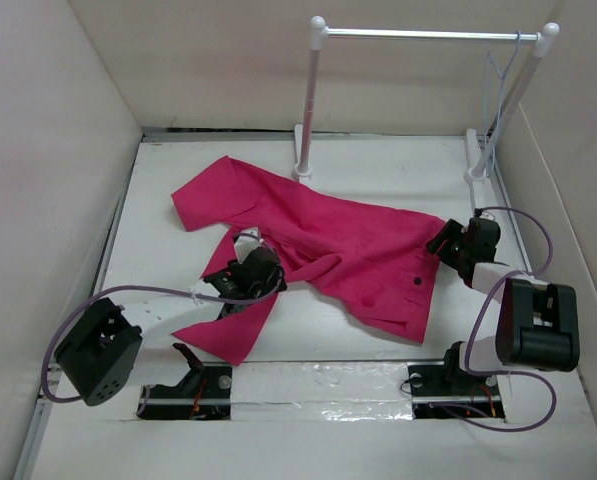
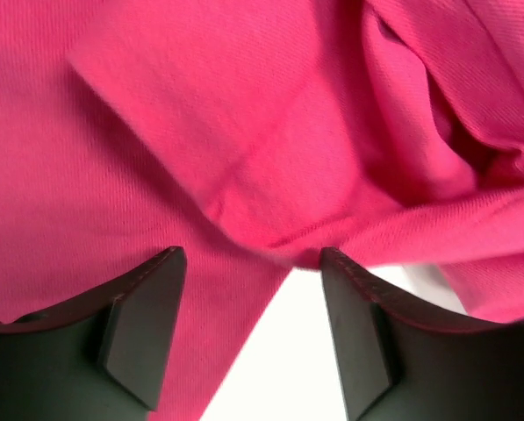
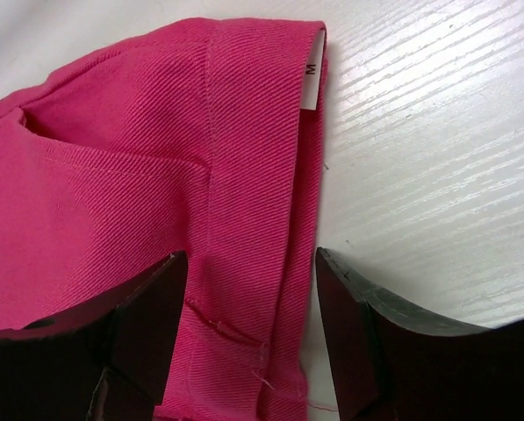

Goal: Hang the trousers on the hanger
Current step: Flatten out the trousers at the center of the board.

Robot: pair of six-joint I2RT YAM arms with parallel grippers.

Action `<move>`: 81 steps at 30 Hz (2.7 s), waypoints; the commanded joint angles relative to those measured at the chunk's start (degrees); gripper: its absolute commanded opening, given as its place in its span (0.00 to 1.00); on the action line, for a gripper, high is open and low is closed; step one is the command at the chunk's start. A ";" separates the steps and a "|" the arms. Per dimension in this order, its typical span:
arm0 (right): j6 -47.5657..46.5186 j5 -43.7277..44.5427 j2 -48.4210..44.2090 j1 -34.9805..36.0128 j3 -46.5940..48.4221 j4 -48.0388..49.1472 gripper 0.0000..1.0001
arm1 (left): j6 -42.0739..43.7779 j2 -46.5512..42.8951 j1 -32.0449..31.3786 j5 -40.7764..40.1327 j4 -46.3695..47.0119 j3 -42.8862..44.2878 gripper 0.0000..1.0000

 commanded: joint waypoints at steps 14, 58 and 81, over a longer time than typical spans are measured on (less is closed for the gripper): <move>0.29 -3.46 0.24 -7.27 4.12 2.29 0.02 | -3.77 4.85 -2.45 9.22 0.34 -3.23 0.00; -6.03 -7.50 -35.89 17.58 -13.98 -0.17 0.11 | -1.65 3.36 18.29 -3.17 2.53 5.74 0.40; -4.71 -1.70 -24.03 36.84 -11.97 8.18 0.20 | -0.52 3.54 20.57 -3.01 11.68 8.20 0.00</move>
